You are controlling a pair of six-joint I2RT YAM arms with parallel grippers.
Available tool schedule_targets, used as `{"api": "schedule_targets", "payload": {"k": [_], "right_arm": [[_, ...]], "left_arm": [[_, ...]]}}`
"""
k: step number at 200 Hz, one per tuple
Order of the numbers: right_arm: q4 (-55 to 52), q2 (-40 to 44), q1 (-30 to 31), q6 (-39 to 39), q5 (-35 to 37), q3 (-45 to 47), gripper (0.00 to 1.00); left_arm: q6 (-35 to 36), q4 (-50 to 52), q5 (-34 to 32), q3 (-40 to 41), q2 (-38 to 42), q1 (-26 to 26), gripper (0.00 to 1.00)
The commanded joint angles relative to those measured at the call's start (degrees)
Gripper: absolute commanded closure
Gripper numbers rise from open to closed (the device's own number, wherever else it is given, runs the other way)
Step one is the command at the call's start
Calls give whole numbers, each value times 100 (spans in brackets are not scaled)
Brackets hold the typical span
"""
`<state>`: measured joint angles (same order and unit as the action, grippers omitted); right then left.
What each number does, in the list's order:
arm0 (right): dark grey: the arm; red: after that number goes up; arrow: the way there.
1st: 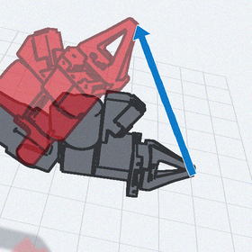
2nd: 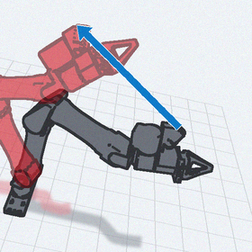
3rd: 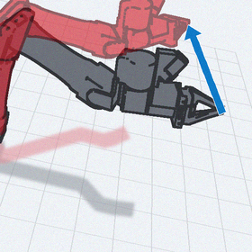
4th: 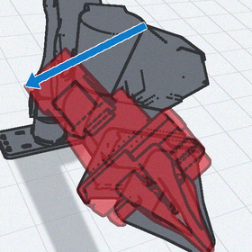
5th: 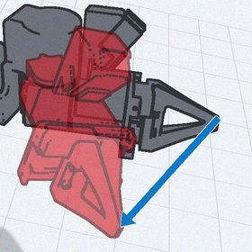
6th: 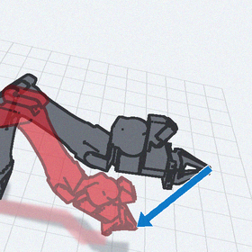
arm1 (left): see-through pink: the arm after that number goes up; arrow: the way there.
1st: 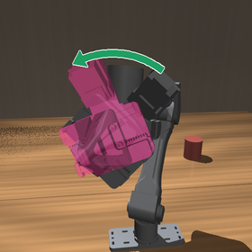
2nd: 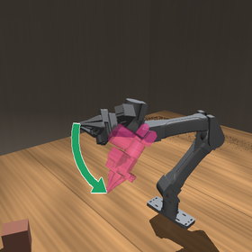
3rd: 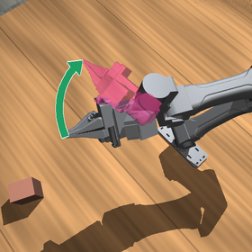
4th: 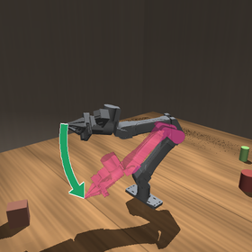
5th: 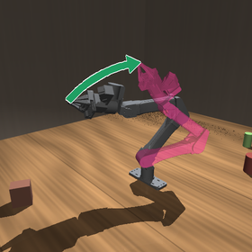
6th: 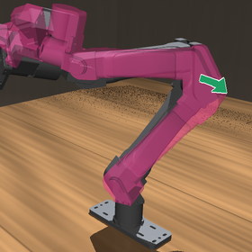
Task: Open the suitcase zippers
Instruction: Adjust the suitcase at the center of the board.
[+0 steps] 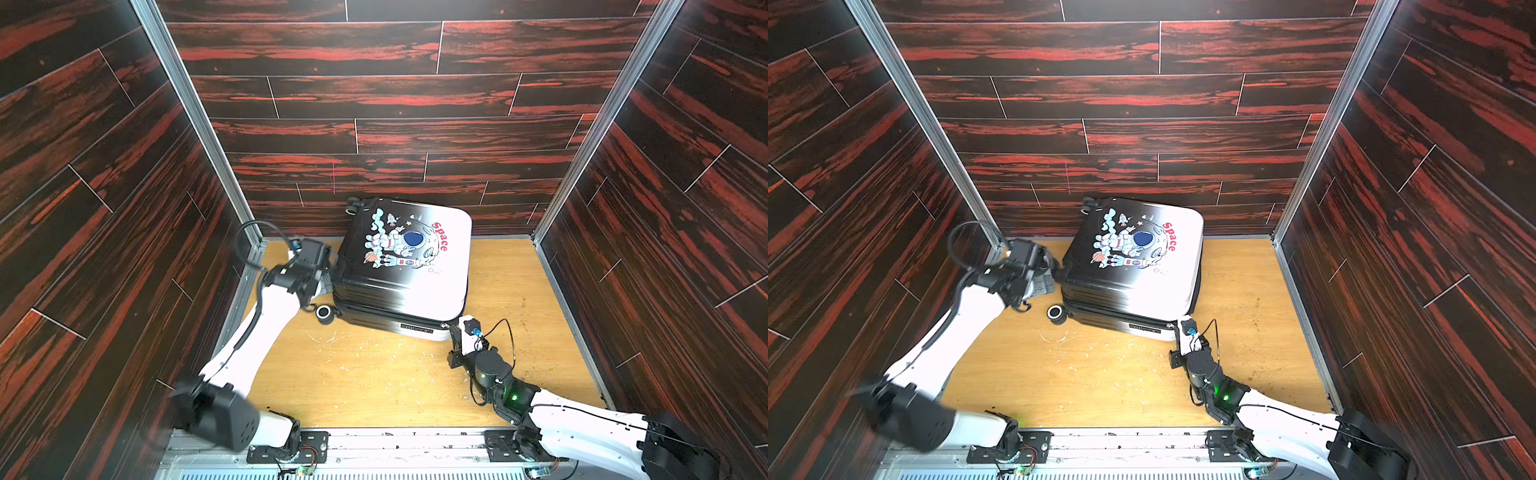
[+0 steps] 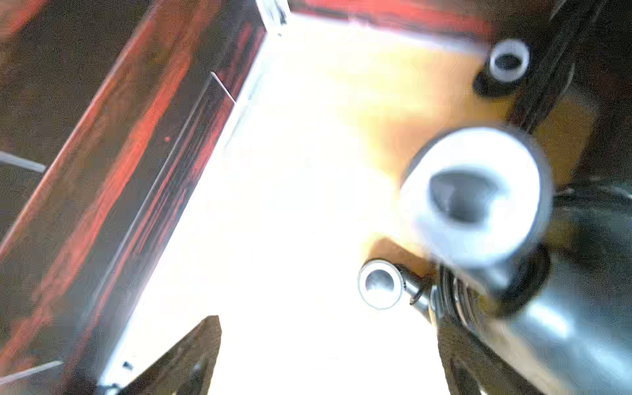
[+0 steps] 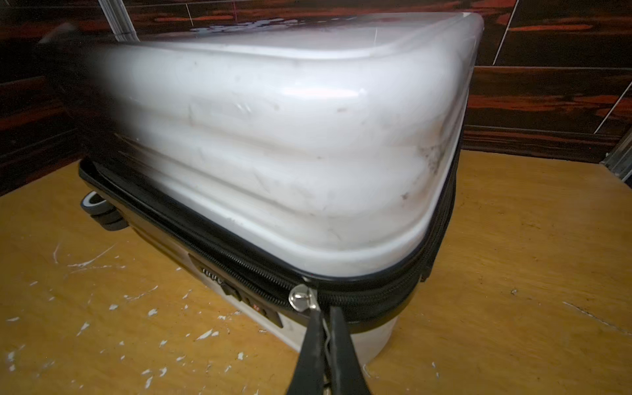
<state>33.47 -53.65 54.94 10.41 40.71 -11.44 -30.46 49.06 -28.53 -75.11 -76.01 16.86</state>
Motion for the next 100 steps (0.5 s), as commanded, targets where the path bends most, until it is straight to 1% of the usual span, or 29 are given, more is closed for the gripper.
{"api": "schedule_targets", "payload": {"k": [1,15,23,29,38,47,54,77,89,100], "right_arm": [[158,-52,95,282,169,-166,100],[171,-129,325,353,252,-222,100],[188,-181,430,434,263,-260,100],[194,-231,515,504,270,-301,100],[196,-302,658,567,303,-368,100],[239,-407,806,578,337,-454,100],[277,-478,911,584,373,-544,100],[329,-742,1223,611,304,-821,100],[406,-865,1444,546,298,-955,100],[438,-988,1649,448,322,-1107,100]], "left_arm": [[-991,-75,234,507,921,71,0],[-1743,-301,874,1026,1300,139,0],[-2220,-701,1316,1406,1508,223,0],[-2595,-1047,1484,1694,1627,357,0],[-3153,-1339,1517,1955,1701,645,0],[-3503,-1776,1441,2093,1631,966,0],[-3774,-1726,1387,2025,1473,1183,0],[-4369,-1793,1529,1821,843,1639,0],[-4564,-2115,1561,1896,647,1877,0],[-4756,-2243,1465,1931,535,2059,0]]}}
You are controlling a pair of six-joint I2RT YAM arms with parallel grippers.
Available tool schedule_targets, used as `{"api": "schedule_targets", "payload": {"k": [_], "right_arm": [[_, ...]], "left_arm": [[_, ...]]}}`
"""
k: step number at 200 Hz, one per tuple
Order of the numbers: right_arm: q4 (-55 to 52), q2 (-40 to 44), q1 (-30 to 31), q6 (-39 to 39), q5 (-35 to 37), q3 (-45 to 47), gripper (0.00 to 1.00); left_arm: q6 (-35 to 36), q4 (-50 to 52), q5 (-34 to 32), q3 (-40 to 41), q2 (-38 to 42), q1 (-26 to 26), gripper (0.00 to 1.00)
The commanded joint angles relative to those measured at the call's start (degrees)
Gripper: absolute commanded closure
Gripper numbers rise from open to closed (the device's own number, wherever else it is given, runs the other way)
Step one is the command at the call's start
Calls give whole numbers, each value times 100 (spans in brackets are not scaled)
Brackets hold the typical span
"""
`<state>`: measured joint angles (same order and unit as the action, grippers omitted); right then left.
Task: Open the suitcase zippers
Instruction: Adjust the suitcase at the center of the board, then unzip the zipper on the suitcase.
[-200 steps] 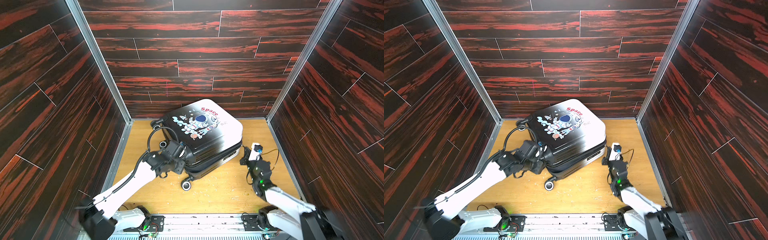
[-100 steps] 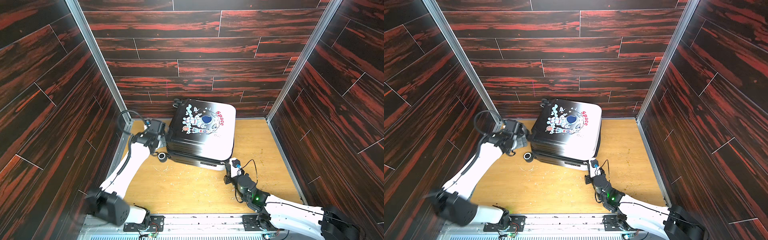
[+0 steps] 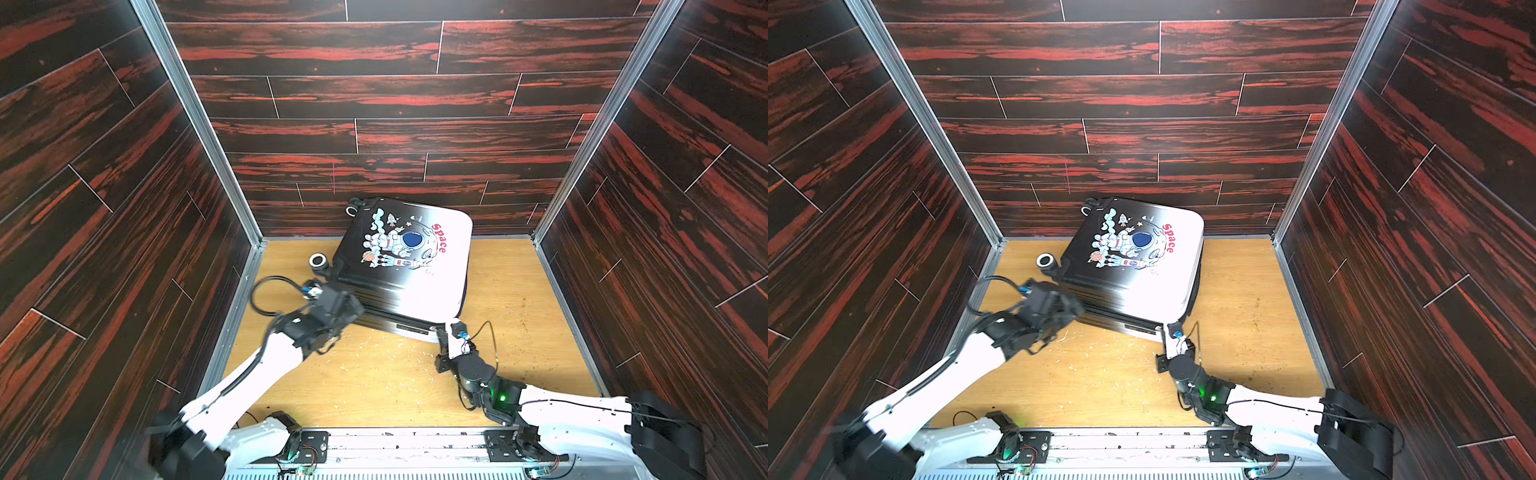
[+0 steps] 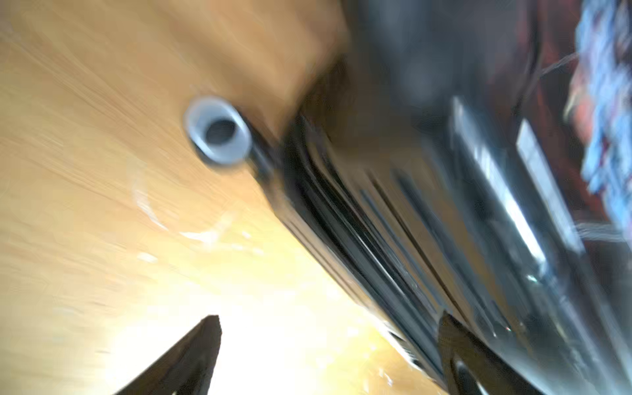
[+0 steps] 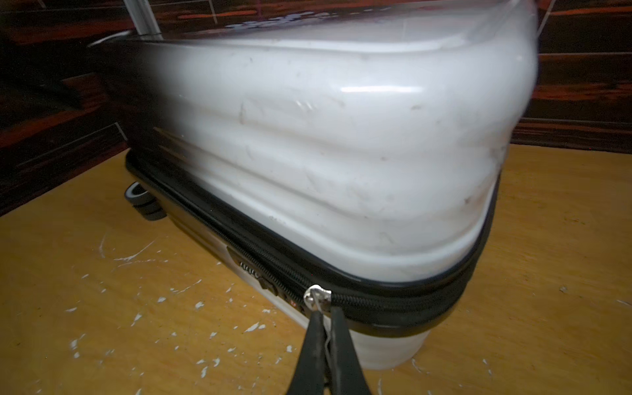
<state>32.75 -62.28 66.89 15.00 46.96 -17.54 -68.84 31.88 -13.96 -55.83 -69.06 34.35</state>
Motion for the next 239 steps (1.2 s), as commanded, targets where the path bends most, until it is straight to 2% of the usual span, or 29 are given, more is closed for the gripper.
{"api": "schedule_targets", "payload": {"k": [1,31,44,73,140,155,197,239], "right_arm": [[503,-134,481,-22,-293,-510,100],[398,-304,982,-151,-146,-777,100],[255,-244,1010,38,-118,-732,100],[165,-220,1019,312,-167,-593,100],[154,-234,1151,277,-271,-680,100],[124,-241,1160,263,-272,-711,100],[64,-189,1170,283,-181,-698,100],[118,-214,1168,257,-196,-724,100]], "left_arm": [[-928,-530,-6,3,-165,323,0],[-1155,-556,-223,92,-251,510,1],[-1295,-552,-274,226,-223,538,3],[-1747,-1110,-76,739,-290,590,15],[-1901,-1667,100,852,-715,679,21],[-1982,-1724,155,941,-776,687,25],[-2051,-1665,77,1166,-409,773,35],[-2155,-1902,129,1582,-208,794,38]]}}
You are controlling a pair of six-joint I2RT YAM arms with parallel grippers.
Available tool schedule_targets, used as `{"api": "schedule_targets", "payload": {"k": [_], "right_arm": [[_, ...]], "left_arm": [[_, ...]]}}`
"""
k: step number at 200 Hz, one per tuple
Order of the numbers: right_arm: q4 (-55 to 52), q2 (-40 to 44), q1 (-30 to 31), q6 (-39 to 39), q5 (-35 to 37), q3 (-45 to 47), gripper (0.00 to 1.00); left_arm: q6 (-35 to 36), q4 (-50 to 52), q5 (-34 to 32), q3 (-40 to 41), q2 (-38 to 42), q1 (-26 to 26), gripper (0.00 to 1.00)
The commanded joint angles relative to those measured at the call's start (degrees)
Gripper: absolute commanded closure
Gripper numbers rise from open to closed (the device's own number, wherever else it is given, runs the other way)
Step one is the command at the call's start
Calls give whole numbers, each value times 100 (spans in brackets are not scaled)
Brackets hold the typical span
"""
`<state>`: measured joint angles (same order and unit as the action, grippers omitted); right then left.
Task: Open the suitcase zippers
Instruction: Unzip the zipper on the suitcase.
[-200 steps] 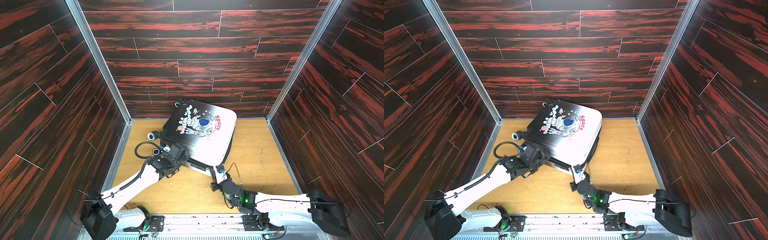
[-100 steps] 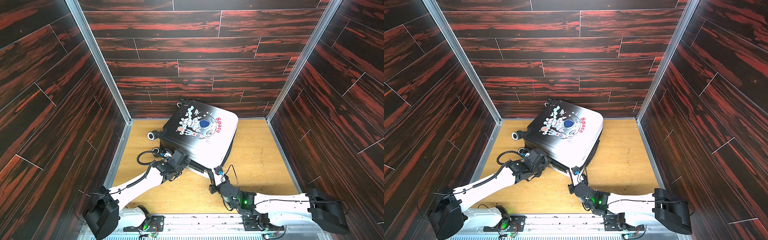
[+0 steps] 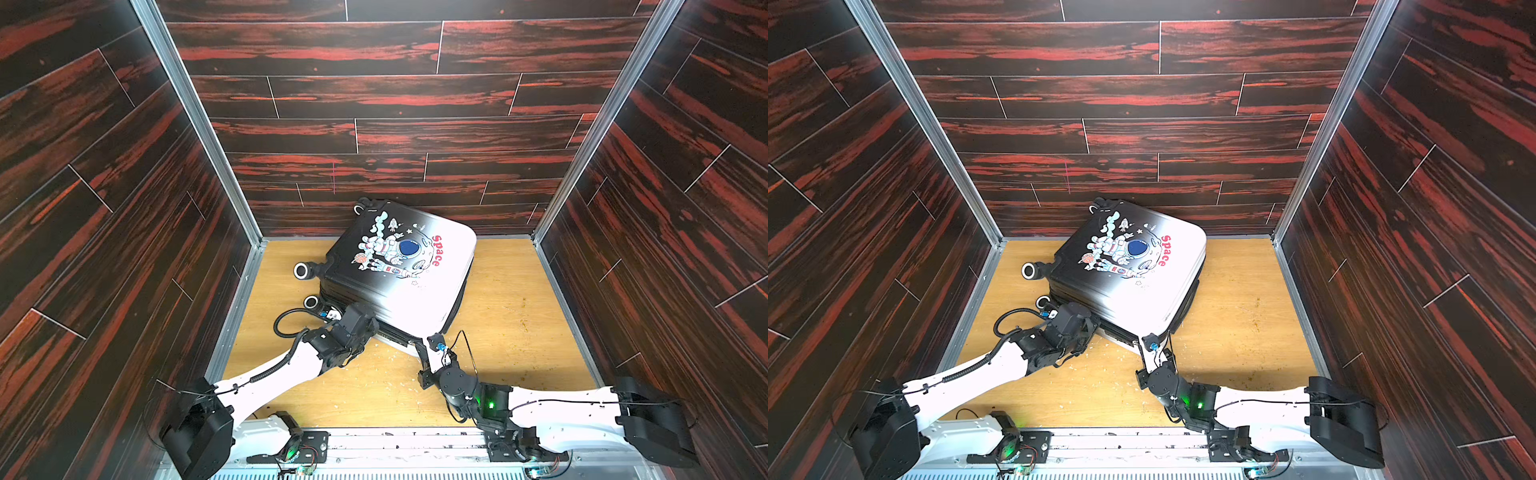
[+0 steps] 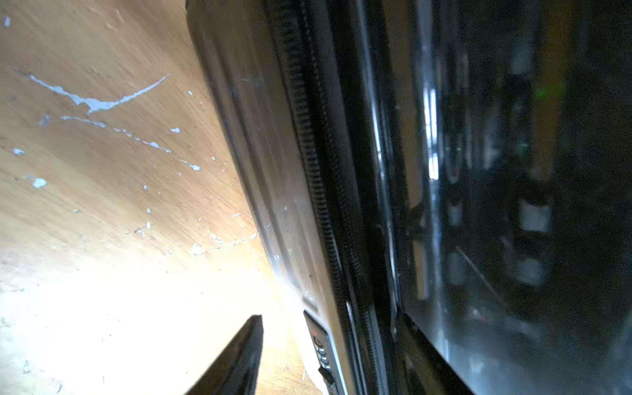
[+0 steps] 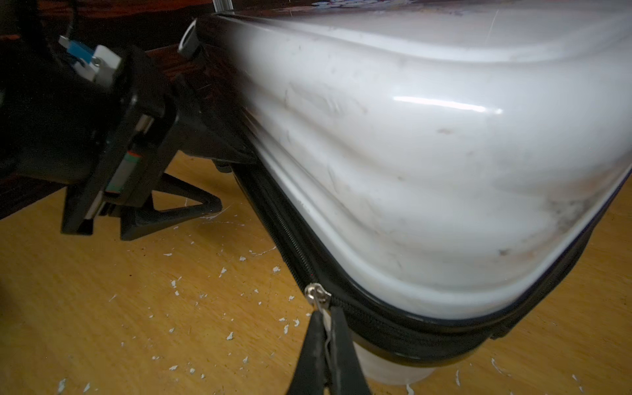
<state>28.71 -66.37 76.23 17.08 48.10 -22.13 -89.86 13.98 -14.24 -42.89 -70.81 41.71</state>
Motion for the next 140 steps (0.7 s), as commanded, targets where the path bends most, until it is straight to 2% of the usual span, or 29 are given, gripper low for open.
{"api": "schedule_targets", "payload": {"k": [1,44,91,140], "right_arm": [[526,190,239,54,-305,-265,100],[504,228,261,81,-331,-248,100],[516,233,261,116,-306,-202,100],[562,159,262,94,-346,-248,100]], "left_arm": [[-59,-131,162,298,-36,61,38],[-87,-762,422,477,-308,81,38],[466,-230,54,-25,273,269,32],[175,-448,228,229,32,293,34]]}}
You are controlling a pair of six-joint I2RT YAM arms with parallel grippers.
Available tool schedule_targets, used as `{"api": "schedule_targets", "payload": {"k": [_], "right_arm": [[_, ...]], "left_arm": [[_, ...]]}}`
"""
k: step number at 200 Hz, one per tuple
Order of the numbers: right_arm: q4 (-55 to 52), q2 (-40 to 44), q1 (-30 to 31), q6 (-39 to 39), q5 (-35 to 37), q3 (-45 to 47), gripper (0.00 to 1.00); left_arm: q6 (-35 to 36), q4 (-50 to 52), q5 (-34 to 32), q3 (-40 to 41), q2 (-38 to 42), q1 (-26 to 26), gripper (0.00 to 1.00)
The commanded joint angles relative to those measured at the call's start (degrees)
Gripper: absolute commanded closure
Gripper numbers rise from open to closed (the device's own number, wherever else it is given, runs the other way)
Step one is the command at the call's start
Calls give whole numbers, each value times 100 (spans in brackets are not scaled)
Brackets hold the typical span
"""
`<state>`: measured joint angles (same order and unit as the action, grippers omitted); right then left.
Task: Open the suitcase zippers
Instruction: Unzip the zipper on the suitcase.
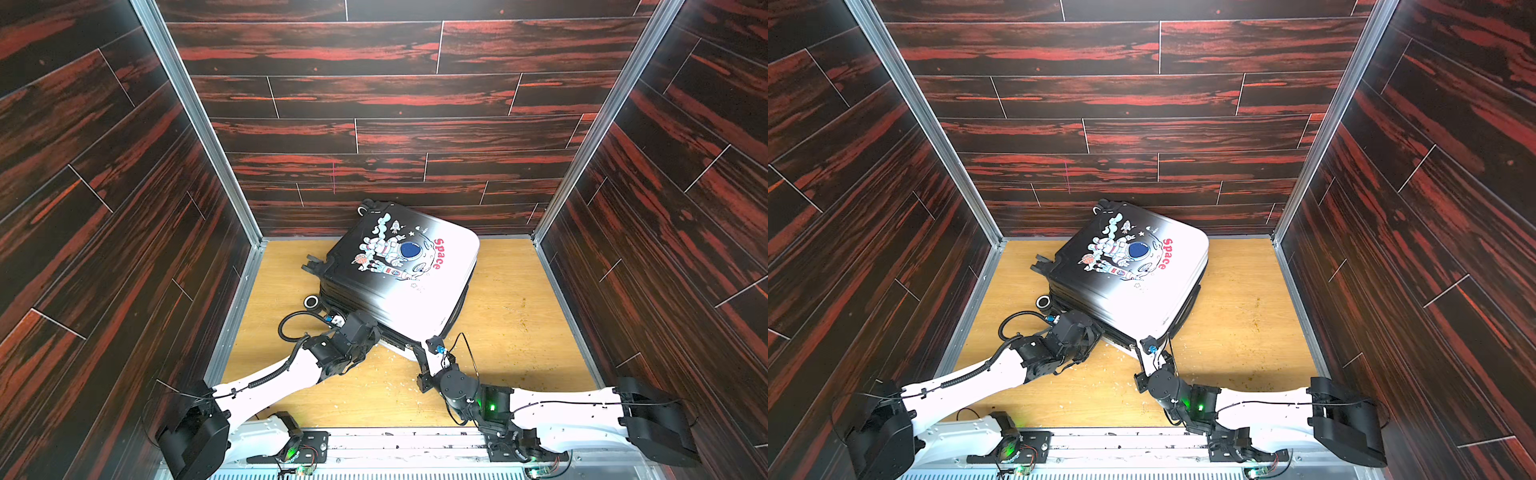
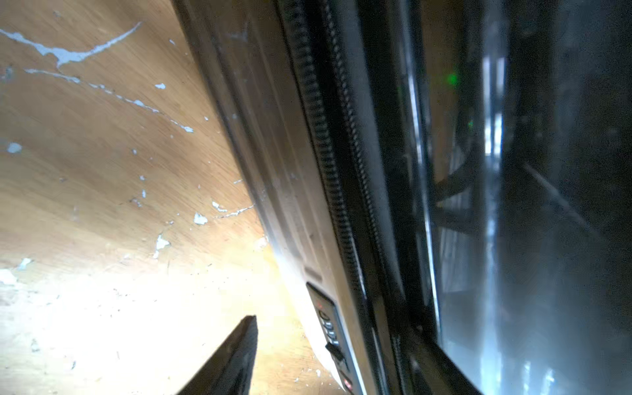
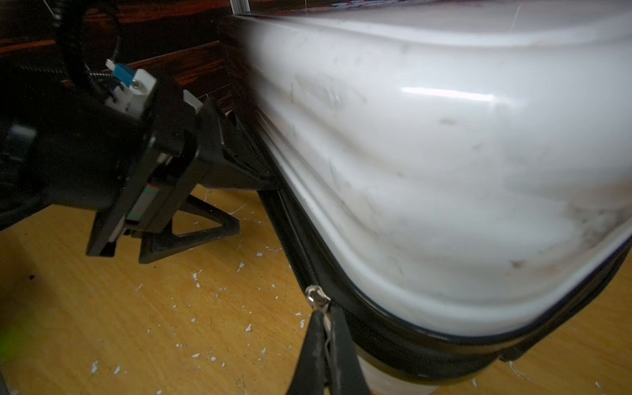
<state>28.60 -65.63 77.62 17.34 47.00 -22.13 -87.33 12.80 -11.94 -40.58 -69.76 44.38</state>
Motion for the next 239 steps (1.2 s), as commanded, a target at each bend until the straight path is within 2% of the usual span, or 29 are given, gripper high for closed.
{"api": "schedule_targets", "payload": {"k": [1,29,49,69,98,157,213,239], "right_arm": [[566,89,122,67,-240,-248,100],[529,64,122,67,-202,-201,100],[610,-19,121,-14,-45,-80,100],[691,-120,126,-243,91,44,100],[671,-273,121,-299,282,262,100],[595,6,124,-295,677,629,100],[1084,494,62,-1362,1382,818,100],[1620,627,-431,-1913,1392,894,100]], "left_arm": [[-94,-343,-1,6,-86,27,35],[-162,-568,-10,-49,-507,27,38],[-107,-539,-176,-316,-806,18,47],[-141,-545,-450,-470,-957,-47,66],[-157,-418,-534,-638,-1003,-267,100],[-164,-66,-664,-465,-603,-694,100],[176,301,-479,-102,-91,-1093,100],[712,568,-204,-106,72,-1125,100]]}}
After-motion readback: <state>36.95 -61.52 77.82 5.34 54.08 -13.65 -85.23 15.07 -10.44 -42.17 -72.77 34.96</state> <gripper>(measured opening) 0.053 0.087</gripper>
